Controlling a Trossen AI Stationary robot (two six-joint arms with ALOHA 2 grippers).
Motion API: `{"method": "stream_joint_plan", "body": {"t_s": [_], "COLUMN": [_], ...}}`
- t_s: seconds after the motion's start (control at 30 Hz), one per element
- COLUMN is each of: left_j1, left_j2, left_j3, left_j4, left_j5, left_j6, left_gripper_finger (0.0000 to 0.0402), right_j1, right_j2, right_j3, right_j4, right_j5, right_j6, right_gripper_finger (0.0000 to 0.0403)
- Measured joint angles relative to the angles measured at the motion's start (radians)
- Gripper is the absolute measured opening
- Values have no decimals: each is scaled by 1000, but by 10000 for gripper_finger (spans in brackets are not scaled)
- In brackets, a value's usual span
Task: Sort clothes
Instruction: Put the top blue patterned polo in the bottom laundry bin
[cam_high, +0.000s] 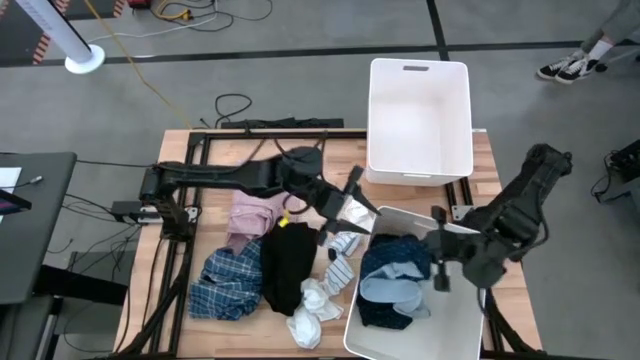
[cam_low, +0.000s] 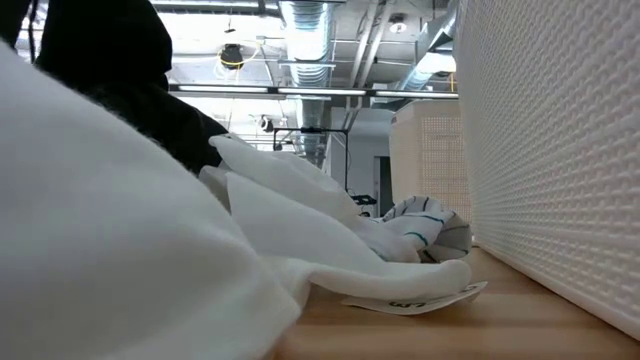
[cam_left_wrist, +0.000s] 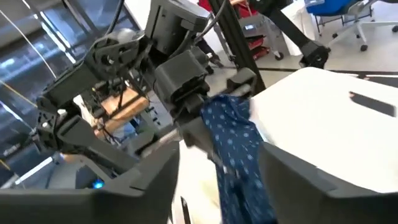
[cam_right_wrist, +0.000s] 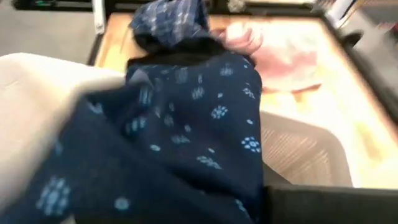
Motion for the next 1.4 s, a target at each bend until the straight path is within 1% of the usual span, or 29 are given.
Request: {"method": "stream_joint_plan", "body": {"t_s": [0.07, 0.17, 0.23, 0.33, 0.47, 0.53, 0.63, 0.7, 0.83, 0.9, 1.07, 1.3, 1.4], "left_j1": [3, 10, 11, 13, 15, 15, 15, 16, 20, 20, 22, 22, 22], "left_j2": [-42, -109, -153, -200, -237, -243, -242, -238, -227, -220, -218, -218, -218], "left_j3": [0, 0, 0, 0, 0, 0, 0, -1, -5, -17, -53, -67, -67], "left_j4": [-69, -175, -253, -338, -432, -477, -544, -587, -649, -652, -661, -688, -705], "left_j5": [0, -5, -39, -122, -208, -240, -293, -314, -318, -317, -317, -315, -315], "left_j6": [-3, -4, -4, 0, -9, -21, -34, -41, -62, -68, -88, -113, -116], "left_gripper_finger": [243, 265, 269, 269, 268, 268, 269, 269, 269, 270, 270, 270, 270], "right_j1": [47, 112, 146, 170, 143, 112, 65, 44, -16, -49, -143, -266, -304], "right_j2": [1, 1, 1, 3, 25, 46, 86, 111, 154, 181, 254, 367, 424], "right_j3": [25, 49, 53, 54, 54, 54, 54, 54, 54, 50, -18, -155, -201], "right_j4": [-67, -151, -199, -246, -277, -280, -294, -290, -245, -231, -189, 4, 60], "right_j5": [-11, -41, -81, -158, -212, -260, -361, -402, -486, -533, -678, -867, -933], "right_j6": [75, 206, 296, 416, 478, 479, 475, 451, 401, 376, 331, 220, 194], "right_gripper_finger": [1, 1, 1, 1, 0, 0, 0, 0, 0, 0, 0, 0, 0]}}
